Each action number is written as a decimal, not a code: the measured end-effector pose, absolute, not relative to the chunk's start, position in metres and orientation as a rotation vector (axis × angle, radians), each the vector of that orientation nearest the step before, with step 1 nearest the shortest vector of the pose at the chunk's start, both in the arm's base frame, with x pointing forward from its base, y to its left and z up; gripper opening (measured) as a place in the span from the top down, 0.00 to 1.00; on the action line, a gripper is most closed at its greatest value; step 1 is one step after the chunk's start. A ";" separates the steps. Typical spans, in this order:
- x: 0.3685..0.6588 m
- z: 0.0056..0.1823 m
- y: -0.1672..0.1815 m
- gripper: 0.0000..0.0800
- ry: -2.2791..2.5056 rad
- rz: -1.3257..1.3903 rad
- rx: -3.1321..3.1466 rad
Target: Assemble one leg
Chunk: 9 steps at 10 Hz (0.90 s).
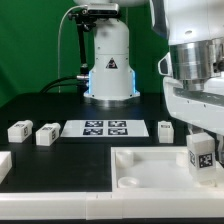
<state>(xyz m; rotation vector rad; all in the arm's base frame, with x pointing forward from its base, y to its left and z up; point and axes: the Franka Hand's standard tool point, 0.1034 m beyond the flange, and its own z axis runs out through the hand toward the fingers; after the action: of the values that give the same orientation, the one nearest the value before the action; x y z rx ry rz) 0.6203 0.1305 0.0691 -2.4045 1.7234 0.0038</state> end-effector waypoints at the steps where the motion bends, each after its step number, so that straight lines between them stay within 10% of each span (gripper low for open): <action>1: 0.620 0.069 0.131 0.27 1.657 0.001 -2.453; 9: 0.621 0.062 0.102 0.19 0.413 -0.094 -2.964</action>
Offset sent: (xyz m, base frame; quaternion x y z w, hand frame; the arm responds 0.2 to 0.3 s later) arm 0.0012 0.0002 -0.0028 -0.0280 -0.0077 -0.2785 0.9600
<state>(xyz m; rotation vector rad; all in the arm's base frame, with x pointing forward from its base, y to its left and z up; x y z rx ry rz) 0.6210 0.1021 0.0616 -2.9644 0.4132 -0.0938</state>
